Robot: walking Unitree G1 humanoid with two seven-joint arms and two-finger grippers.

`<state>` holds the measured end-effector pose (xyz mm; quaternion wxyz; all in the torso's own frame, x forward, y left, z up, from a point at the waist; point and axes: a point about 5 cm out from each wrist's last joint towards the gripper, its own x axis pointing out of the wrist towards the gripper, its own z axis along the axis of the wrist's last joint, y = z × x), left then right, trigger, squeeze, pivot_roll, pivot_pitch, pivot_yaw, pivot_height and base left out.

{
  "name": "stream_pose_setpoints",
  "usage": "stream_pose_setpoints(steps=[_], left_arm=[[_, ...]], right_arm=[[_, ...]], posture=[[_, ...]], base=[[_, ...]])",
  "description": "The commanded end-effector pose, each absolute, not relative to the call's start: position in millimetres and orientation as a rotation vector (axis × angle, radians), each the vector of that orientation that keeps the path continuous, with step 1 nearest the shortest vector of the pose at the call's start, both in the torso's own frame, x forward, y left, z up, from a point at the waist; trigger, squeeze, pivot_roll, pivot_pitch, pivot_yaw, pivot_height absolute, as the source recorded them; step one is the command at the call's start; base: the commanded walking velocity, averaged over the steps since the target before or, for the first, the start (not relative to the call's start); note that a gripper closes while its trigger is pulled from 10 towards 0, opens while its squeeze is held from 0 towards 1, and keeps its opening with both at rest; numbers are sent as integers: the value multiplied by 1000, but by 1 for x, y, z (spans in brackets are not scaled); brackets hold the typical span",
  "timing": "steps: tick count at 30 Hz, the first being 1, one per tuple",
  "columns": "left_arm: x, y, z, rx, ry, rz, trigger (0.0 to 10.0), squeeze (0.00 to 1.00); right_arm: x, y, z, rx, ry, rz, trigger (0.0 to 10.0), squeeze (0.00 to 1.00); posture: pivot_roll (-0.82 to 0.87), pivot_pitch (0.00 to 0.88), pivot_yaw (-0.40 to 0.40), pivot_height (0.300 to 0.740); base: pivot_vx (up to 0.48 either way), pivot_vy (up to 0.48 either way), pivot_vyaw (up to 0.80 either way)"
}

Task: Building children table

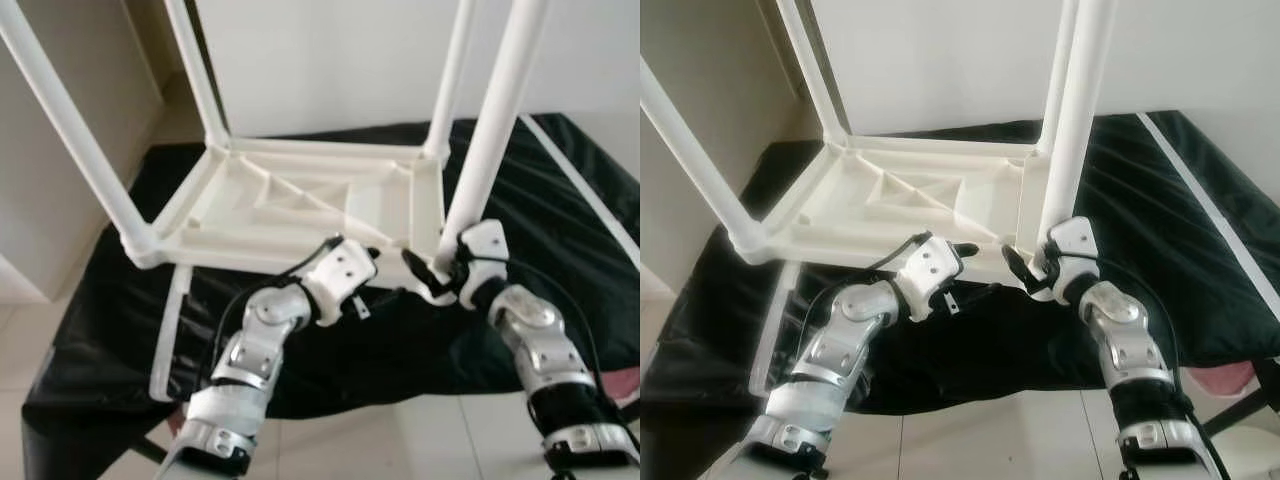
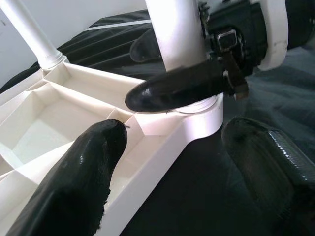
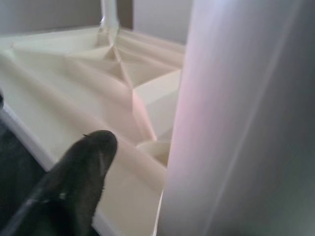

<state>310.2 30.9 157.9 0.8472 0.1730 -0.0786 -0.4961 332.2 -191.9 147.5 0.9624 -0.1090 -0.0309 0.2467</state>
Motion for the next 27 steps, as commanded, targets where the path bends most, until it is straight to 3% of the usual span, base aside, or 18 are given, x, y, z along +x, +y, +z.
stream_pose_setpoints(steps=[1, 3, 14, 15, 16, 17, 22, 26, 27], left_arm=[[317, 39, 160, 351, -189, -862, 10000, 0], [315, 41, 159, 346, -185, -846, 10000, 0], [312, 42, 154, 335, -172, -841, 10000, 0], [312, 42, 153, 338, -168, -842, 10000, 0], [312, 42, 153, 338, -168, -842, 10000, 0], [312, 42, 153, 342, -164, -844, 10000, 0], [313, 42, 154, 342, -165, -844, 10000, 0], [312, 43, 153, 344, -162, -848, 10000, 0], [311, 43, 152, 346, -161, -852, 10000, 0]], right_arm=[[332, -188, 140, -242, -26, 544, 8275, 0], [328, -190, 129, -267, 9, 590, 0, 0], [321, -204, 118, -244, 52, 573, 0, 0], [319, -205, 116, -234, 56, 562, 4706, 0], [319, -205, 116, -234, 56, 562, 4706, 0], [318, -207, 113, -208, 73, 512, 10000, 0], [320, -209, 112, -188, 83, 452, 10000, 0], [323, -205, 112, -142, 75, 324, 10000, 0], [325, -203, 110, -82, 83, 214, 10000, 0]], posture=[[-80, 0, 36, 740], [-68, 0, 22, 740], [-72, 0, 21, 740], [-74, 0, 22, 740], [-74, 0, 22, 740], [-75, 0, 22, 740], [-79, 0, 25, 740], [-83, 0, 30, 740], [-85, 0, 30, 740]], base=[[0, 0, 0], [0, 0, 0], [0, 0, 0], [0, 0, 0], [0, 0, 0], [0, 0, 0], [0, 0, 0], [0, 0, 0], [0, 0, 0]])
